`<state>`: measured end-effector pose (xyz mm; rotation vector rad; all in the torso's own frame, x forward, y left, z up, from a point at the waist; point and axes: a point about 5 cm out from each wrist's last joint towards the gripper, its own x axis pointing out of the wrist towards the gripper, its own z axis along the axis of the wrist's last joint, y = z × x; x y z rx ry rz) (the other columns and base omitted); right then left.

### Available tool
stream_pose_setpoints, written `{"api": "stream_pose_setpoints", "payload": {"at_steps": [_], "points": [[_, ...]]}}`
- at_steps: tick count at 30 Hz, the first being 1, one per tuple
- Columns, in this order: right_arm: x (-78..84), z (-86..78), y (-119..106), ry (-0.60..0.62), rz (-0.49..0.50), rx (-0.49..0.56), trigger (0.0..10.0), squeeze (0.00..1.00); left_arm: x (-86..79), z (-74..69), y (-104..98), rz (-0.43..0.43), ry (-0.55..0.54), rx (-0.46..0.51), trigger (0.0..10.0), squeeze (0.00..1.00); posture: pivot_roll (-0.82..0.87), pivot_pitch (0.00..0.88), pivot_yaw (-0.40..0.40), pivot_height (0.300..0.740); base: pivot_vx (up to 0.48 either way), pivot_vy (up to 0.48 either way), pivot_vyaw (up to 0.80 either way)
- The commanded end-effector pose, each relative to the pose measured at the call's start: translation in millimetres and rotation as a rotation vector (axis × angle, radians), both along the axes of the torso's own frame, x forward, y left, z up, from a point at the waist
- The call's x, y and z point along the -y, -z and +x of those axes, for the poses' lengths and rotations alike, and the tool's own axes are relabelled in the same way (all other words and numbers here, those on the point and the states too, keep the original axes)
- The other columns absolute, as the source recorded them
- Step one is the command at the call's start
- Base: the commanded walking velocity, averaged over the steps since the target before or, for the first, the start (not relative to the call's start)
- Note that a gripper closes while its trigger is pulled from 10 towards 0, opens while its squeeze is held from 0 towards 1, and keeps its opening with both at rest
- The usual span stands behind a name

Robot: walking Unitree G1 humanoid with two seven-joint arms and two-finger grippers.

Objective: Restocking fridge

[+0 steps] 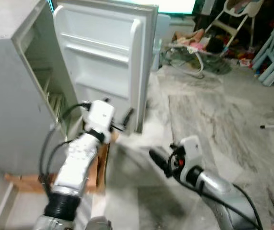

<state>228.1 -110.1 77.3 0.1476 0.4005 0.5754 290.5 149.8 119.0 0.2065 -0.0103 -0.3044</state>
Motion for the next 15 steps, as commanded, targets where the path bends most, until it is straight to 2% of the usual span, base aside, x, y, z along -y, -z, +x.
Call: {"api": "stream_pose_setpoints", "payload": {"at_steps": [1, 2, 7, 15], "points": [[6.1, 3.9, -1, 0.023, -0.025, 0.018, 10.0, 0.0, 3.9, -3.6, -9, 0.006, 0.003, 0.04, 10.0, 0.0, 0.16, 0.018, -0.057, 0.74, 0.401, -0.259, 0.0], [5.5, 6.9, -3, 0.031, -0.02, 0.025, 10.0, 0.0, -3.9, -8.4, -8, 0.016, -0.035, 0.034, 10.0, 0.0, 0.17, 0.02, -0.057, 0.74, 0.439, 0.0, 0.0], [1.5, 9.3, -4, 0.028, -0.016, 0.046, 10.0, 0.0, -13.0, -14.1, -5, 0.044, -0.079, 0.024, 10.0, 0.0, 0.18, 0.023, -0.056, 0.74, 0.452, 0.0, 0.0], [3.9, 14.1, -7, 0.061, -0.017, 0.078, 10.0, 0.0, -15.3, -11.6, -12, 0.066, -0.089, 0.033, 10.0, 0.0, 0.19, 0.021, -0.041, 0.74, 0.467, 0.0, 0.0]]}}
